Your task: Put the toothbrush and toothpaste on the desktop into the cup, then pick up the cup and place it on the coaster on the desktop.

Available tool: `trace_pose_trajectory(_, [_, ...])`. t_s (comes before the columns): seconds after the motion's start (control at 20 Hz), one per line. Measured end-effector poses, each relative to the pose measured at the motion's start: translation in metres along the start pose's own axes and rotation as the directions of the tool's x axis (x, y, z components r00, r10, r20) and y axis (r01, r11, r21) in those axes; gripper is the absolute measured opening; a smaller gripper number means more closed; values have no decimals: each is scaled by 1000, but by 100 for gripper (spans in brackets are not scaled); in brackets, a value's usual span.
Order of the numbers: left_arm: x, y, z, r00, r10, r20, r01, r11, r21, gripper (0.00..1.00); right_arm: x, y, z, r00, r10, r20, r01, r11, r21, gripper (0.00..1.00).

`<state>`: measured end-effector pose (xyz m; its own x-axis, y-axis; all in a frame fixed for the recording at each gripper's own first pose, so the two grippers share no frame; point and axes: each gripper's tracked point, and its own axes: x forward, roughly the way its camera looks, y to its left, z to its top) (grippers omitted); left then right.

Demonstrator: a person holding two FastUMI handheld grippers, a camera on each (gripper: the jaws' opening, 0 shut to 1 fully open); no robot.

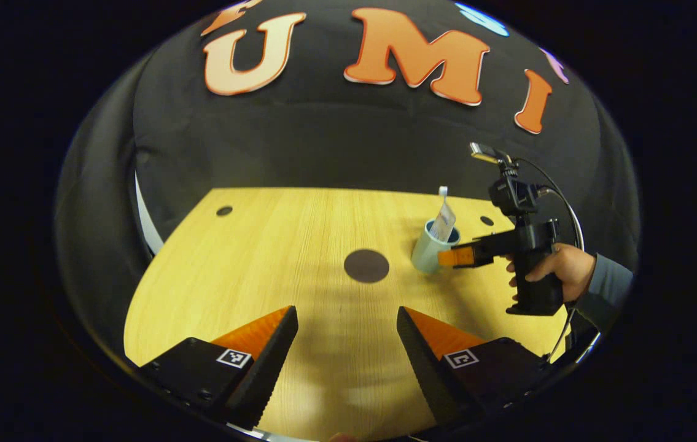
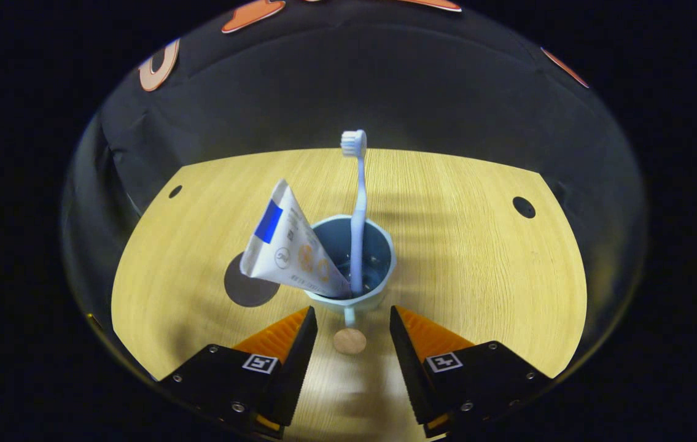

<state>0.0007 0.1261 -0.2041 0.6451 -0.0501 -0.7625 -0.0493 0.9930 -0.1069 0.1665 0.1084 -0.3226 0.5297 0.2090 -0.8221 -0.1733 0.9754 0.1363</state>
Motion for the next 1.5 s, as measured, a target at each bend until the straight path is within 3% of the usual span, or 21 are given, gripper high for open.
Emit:
trace_pose_trajectory(0.1, [-2,4,-17,997,-3,-76,1,1000,-28,98,7,2,-4,1000,-2,-28,2,1000,14,51])
trace_pose_trajectory(0.2, [-7,6,-28,991,15,-130,-18,1000,-20,98,11,5,-8,999,8,-47,-6,999,39,35])
trace_pose_trajectory(0.35, [-9,-2,-31,990,17,-139,-16,1000,11,98,9,8,-4,1000,-18,-14,19,1000,3,24])
trace_pose_trajectory(0.5, [-6,-8,-30,991,9,-136,-8,1000,13,98,8,10,-3,1000,4,-7,-4,1000,9,16])
trace_pose_trajectory(0.75, [17,-24,-47,992,16,-127,-16,1000,1,98,11,11,5,998,37,56,-32,996,-85,14])
trace_pose_trajectory(1.1, [17,-58,-51,994,32,-108,-33,999,-4,98,11,11,7,992,120,23,-115,980,-164,14])
trace_pose_trajectory(1.45, [1,-50,-17,996,7,-86,-8,1000,-2,98,0,5,7,997,58,-48,-65,984,-166,16])
trace_pose_trajectory(1.5, [6,-50,-18,997,-4,-81,4,1000,6,98,0,7,10,998,60,-23,-63,986,-155,23])
